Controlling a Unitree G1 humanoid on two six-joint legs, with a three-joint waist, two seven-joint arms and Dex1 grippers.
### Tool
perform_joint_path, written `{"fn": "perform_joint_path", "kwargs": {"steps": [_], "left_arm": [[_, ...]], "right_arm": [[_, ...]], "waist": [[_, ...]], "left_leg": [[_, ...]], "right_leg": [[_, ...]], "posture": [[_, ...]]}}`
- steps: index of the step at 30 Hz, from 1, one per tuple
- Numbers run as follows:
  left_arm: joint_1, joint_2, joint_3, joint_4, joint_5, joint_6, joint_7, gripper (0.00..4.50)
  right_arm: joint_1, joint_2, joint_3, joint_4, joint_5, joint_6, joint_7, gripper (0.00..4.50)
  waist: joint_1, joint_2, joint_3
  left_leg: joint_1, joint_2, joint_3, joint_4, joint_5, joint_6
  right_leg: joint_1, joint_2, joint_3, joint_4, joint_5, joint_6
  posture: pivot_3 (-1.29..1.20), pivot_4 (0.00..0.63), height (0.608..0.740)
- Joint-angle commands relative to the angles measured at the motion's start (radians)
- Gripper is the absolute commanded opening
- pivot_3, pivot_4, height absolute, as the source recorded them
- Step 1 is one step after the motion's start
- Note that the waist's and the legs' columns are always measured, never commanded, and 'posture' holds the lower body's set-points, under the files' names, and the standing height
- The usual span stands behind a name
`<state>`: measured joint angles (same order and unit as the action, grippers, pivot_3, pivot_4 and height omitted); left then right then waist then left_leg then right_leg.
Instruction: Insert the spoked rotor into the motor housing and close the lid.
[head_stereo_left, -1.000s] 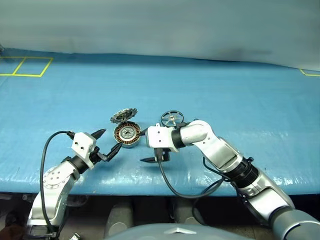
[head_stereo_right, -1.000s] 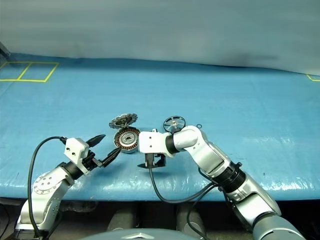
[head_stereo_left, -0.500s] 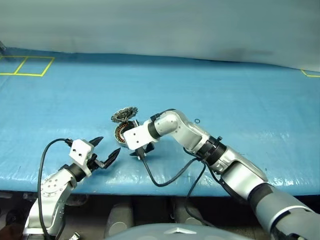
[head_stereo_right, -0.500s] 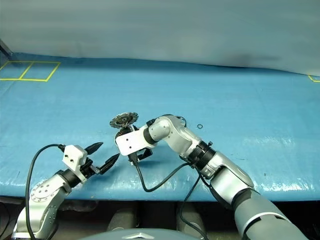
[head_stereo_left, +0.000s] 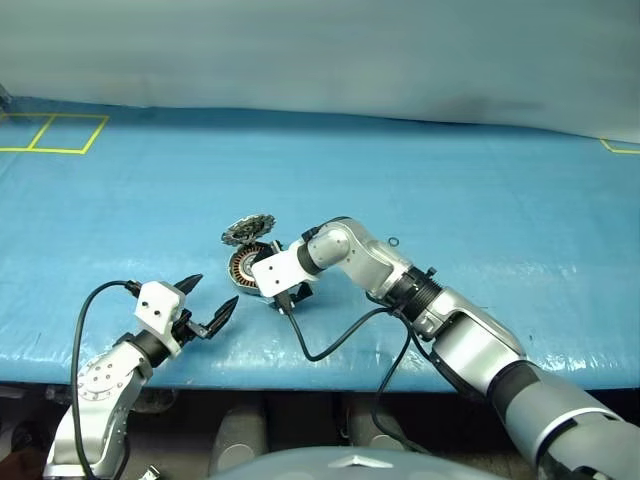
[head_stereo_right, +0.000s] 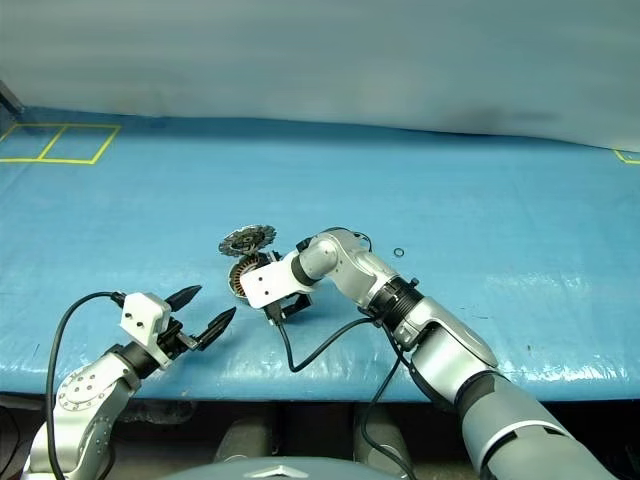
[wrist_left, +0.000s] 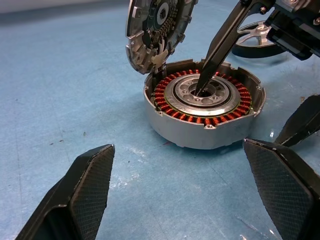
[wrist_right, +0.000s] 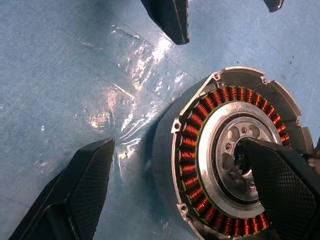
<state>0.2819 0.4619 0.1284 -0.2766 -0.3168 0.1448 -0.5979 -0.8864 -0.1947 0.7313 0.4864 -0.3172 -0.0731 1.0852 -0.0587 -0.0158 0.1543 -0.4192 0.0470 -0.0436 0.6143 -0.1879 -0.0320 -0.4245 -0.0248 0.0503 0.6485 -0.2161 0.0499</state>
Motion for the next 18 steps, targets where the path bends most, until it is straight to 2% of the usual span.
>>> {"fn": "perform_joint_path", "kwargs": {"steps": [1,4,10,13,18], "left_arm": [[-0.017,-0.003,-0.001,-0.019,0.003,-0.013,-0.001,4.50],[-0.022,-0.003,-0.004,-0.017,0.004,-0.012,-0.003,4.50],[-0.019,-0.005,-0.006,-0.017,0.005,-0.015,-0.004,4.50],[-0.016,-0.006,-0.006,-0.018,0.006,-0.015,-0.002,4.50],[-0.010,-0.004,0.000,-0.020,0.008,-0.018,0.000,4.50]], "right_arm": [[0.022,-0.008,-0.006,-0.041,-0.006,0.032,0.035,3.76],[0.040,0.003,-0.019,-0.043,0.003,0.072,0.030,2.84],[0.067,0.016,-0.055,-0.059,0.017,0.157,0.023,2.84],[0.093,0.054,-0.119,-0.131,0.079,0.359,0.028,2.84],[0.128,0.075,-0.166,-0.250,0.139,0.596,0.033,1.93]], "waist": [[0.000,0.000,0.000],[0.000,0.000,0.000],[0.000,0.000,0.000],[0.001,0.000,0.000],[0.001,0.000,0.000]], "left_leg": [[0.000,0.000,0.000,0.000,0.000,0.000],[0.001,0.000,0.000,0.000,0.000,0.000],[0.004,0.000,0.001,0.000,0.000,0.000],[0.006,0.000,0.000,0.000,0.000,0.000],[0.006,0.000,0.000,0.000,0.000,0.000]], "right_leg": [[0.000,0.000,0.000,0.000,0.000,0.000],[0.001,0.000,0.000,0.000,0.000,0.000],[0.003,0.000,0.000,0.000,0.000,0.000],[0.007,0.000,0.000,0.000,0.000,0.000],[0.007,0.000,0.000,0.000,0.000,0.000]], "posture": [[0.00,0.150,0.740],[0.00,0.150,0.740],[0.00,0.150,0.740],[0.00,0.150,0.740],[0.00,0.150,0.740]]}}
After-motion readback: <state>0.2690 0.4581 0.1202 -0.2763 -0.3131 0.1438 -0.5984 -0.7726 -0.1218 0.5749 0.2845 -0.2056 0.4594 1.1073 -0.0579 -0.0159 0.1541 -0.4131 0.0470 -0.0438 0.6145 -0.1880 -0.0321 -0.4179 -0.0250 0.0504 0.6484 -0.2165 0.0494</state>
